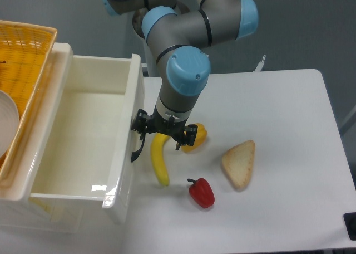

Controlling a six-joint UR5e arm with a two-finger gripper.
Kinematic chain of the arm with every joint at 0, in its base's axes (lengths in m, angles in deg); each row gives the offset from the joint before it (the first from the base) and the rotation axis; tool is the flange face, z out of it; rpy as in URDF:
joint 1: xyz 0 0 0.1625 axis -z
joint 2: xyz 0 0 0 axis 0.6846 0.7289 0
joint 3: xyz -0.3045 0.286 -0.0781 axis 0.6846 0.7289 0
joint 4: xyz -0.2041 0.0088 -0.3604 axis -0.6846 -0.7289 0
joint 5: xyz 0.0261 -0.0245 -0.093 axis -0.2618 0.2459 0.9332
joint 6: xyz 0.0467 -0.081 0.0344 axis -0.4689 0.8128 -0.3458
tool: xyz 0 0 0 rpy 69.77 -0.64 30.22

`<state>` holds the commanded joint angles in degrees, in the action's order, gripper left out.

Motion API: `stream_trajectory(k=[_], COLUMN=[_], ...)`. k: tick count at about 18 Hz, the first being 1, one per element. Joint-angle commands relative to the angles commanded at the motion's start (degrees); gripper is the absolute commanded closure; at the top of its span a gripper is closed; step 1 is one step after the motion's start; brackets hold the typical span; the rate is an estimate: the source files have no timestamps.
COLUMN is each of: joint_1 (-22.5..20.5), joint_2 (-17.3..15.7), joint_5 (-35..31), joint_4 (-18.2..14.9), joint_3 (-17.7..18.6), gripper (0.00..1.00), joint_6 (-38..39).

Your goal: Slide open the top white drawer

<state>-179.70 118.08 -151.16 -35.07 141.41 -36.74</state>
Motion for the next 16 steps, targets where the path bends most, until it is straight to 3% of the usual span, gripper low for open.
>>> stream_trajectory(k=[16], joint_1=[-1.2], joint_2=[0.3], joint_5=[0.0], joint_4=[0.0], joint_3=[-1.0], gripper=[0.00], joint_6=[-1.5])
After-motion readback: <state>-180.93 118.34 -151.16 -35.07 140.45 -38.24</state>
